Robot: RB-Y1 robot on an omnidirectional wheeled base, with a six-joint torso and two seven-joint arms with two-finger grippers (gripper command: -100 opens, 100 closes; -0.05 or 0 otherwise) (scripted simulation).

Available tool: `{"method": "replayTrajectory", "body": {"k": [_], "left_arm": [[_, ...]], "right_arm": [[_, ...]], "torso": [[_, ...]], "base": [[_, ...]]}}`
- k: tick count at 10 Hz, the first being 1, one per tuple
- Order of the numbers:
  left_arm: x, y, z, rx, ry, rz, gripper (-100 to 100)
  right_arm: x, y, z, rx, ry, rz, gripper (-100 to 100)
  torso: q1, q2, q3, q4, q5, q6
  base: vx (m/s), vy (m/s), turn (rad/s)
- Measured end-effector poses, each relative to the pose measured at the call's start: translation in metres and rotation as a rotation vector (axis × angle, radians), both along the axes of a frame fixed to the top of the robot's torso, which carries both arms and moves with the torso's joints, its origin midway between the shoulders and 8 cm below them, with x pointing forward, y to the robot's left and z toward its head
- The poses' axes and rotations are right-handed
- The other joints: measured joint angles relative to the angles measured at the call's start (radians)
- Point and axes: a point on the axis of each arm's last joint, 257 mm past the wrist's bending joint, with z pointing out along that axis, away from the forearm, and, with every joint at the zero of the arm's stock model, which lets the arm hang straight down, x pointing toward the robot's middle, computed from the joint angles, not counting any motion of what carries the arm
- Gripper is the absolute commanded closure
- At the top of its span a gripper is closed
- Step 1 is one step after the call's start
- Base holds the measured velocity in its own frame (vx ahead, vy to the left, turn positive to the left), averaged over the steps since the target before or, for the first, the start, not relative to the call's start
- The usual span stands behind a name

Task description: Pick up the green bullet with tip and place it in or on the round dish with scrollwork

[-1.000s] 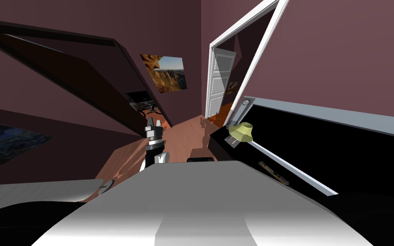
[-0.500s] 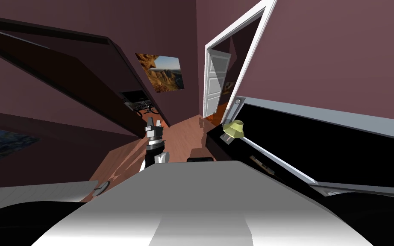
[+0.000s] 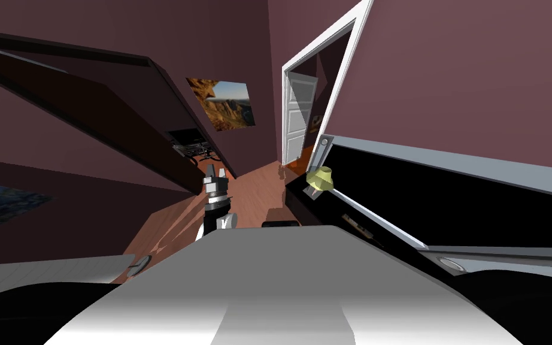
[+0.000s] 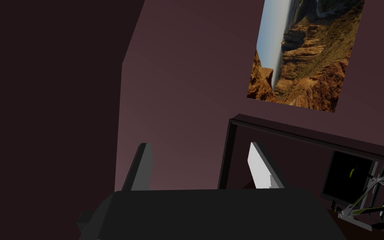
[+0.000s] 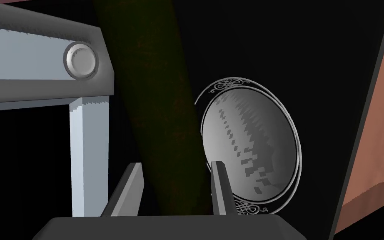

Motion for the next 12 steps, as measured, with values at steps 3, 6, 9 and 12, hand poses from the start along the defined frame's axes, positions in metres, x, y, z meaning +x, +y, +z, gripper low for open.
{"method": "replayTrajectory", "body": {"k": [3, 6, 9, 12], "left_arm": [[0.000, 0.000, 0.000, 0.000, 0.000, 0.000, 0], [0.000, 0.000, 0.000, 0.000, 0.000, 0.000, 0], [0.000, 0.000, 0.000, 0.000, 0.000, 0.000, 0], [0.000, 0.000, 0.000, 0.000, 0.000, 0.000, 0]], "right_arm": [[0.014, 0.022, -0.017, 0.079, -0.050, -0.024, 100], [0.027, 0.047, -0.029, 0.161, -0.091, -0.040, 100], [0.031, 0.052, -0.033, 0.182, -0.108, -0.050, -100], [0.031, 0.052, -0.033, 0.182, -0.108, -0.050, -100]], "torso": [[0.000, 0.000, 0.001, 0.000, 0.001, 0.001], [0.001, 0.000, 0.000, 0.001, 0.001, 0.002], [0.004, -0.001, 0.000, 0.000, 0.002, 0.002], [0.005, -0.001, 0.000, 0.000, 0.002, 0.002]], "base": [[-0.026, -0.060, -0.022], [-0.018, -0.044, -0.013], [-0.002, -0.004, 0.001], [0.000, 0.000, 0.000]]}}
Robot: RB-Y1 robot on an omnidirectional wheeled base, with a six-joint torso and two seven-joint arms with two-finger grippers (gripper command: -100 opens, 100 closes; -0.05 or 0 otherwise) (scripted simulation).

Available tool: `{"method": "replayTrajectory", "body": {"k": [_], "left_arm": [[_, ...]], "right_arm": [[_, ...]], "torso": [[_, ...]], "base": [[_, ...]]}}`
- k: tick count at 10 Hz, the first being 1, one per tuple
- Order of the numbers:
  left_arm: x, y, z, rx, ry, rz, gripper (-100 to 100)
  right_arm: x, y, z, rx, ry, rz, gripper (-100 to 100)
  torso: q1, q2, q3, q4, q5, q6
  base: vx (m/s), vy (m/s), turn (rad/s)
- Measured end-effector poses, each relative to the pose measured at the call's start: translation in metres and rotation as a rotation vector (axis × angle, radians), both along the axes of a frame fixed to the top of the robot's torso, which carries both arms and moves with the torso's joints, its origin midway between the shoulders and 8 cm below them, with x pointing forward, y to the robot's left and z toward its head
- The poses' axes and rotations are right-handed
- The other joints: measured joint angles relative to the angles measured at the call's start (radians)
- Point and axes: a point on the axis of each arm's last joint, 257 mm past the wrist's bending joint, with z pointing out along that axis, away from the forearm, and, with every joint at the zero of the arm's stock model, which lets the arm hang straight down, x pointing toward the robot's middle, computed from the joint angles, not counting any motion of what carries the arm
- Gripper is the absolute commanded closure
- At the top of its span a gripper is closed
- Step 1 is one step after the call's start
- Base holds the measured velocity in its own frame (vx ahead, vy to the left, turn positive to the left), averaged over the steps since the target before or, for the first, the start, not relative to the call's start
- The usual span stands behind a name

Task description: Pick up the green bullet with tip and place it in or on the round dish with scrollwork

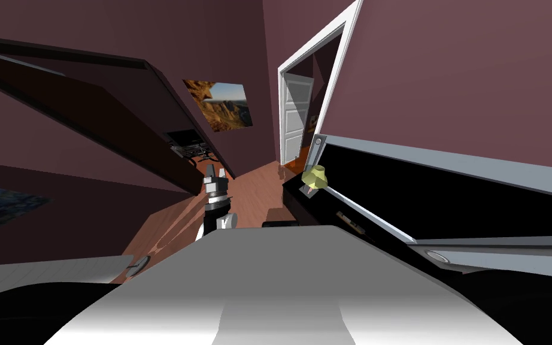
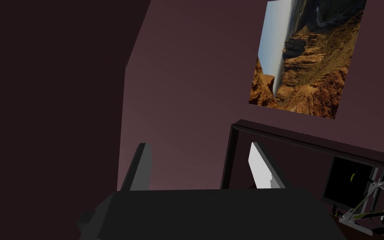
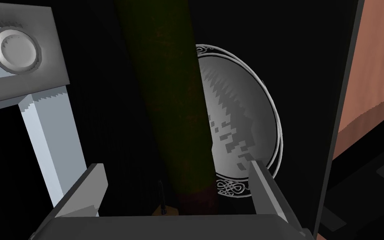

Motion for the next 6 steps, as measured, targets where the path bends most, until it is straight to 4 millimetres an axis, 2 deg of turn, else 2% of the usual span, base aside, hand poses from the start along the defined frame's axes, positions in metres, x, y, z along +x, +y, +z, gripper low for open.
{"method": "replayTrajectory", "body": {"k": [1, 2, 6], "left_arm": [[0.000, 0.000, 0.000, 0.000, 0.000, 0.000, 0], [0.000, 0.000, 0.000, 0.000, 0.000, 0.000, 0], [0.000, 0.000, 0.000, 0.000, 0.000, 0.000, 0]], "right_arm": [[0.000, 0.000, 0.000, 0.000, 0.000, 0.000, 0], [0.000, 0.000, 0.000, 0.000, 0.000, 0.000, -100], [0.010, -0.018, 0.032, 0.007, 0.003, 0.025, -100]], "torso": [[0.000, 0.000, 0.000, 0.000, 0.000, 0.000], [0.000, 0.000, 0.000, 0.000, 0.000, 0.000], [0.003, -0.001, -0.001, 0.000, 0.001, 0.000]], "base": [[0.000, 0.000, 0.000], [0.013, 0.018, -0.088], [0.019, 0.036, -0.060]]}}
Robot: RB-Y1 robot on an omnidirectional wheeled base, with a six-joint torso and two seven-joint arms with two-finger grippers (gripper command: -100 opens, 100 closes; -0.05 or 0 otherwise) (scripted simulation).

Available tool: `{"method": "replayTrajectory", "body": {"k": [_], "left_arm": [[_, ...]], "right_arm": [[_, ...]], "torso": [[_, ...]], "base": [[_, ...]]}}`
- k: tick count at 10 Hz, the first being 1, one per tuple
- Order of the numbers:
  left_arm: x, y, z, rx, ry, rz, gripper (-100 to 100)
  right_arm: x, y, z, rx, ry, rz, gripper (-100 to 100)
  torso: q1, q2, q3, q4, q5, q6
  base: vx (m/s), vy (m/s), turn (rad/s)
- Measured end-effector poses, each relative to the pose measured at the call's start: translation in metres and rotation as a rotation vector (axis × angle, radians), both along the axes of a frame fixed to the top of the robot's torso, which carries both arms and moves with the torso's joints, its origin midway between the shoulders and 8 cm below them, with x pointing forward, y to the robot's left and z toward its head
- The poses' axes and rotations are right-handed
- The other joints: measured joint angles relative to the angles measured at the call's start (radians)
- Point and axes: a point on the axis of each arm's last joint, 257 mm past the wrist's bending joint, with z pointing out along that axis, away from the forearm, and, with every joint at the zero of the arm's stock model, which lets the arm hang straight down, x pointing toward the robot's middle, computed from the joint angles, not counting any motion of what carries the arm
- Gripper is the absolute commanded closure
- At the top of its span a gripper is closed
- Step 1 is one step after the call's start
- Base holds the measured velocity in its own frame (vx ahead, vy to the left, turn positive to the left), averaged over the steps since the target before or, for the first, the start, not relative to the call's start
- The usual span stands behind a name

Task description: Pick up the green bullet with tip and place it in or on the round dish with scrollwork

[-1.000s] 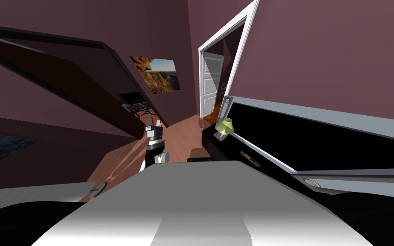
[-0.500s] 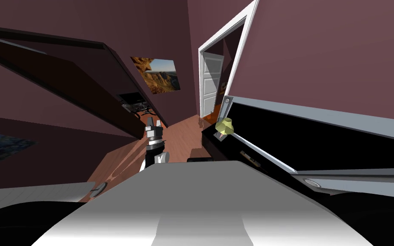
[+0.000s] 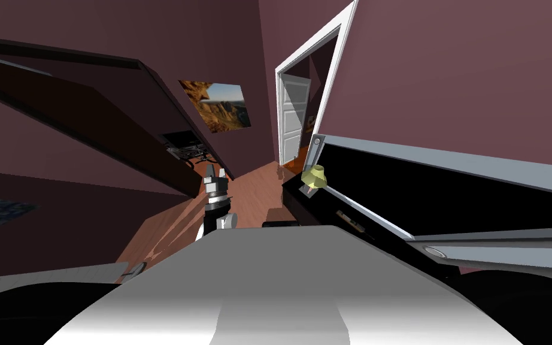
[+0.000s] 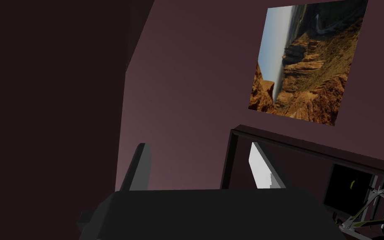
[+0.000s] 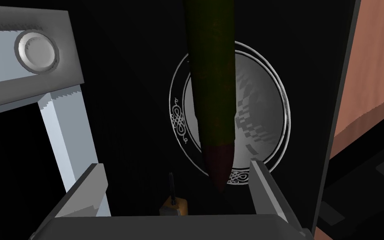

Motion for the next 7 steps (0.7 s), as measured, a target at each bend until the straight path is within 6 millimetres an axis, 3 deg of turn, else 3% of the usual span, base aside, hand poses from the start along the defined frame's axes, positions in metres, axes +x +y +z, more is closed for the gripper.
{"method": "replayTrajectory", "body": {"k": [1, 2, 7], "left_arm": [[0.0000, 0.0000, 0.0000, 0.000, 0.000, 0.000, 0], [0.0000, 0.0000, 0.0000, 0.000, 0.000, 0.000, 0], [0.0000, 0.0000, 0.0000, 0.000, 0.000, 0.000, 0]], "right_arm": [[0.0047, -0.0046, 0.0075, 0.002, 0.000, 0.007, -100], [0.0052, -0.0046, 0.0080, 0.005, 0.000, 0.007, 0], [0.0052, -0.0046, 0.0079, 0.005, 0.000, 0.007, 0]], "torso": [[0.000, 0.000, 0.000, 0.000, 0.000, 0.000], [-0.001, 0.000, 0.000, 0.000, -0.001, 0.000], [-0.003, 0.001, 0.001, 0.000, -0.001, 0.000]], "base": [[0.010, 0.017, -0.015], [0.000, 0.000, 0.000], [0.000, 0.000, 0.000]]}}
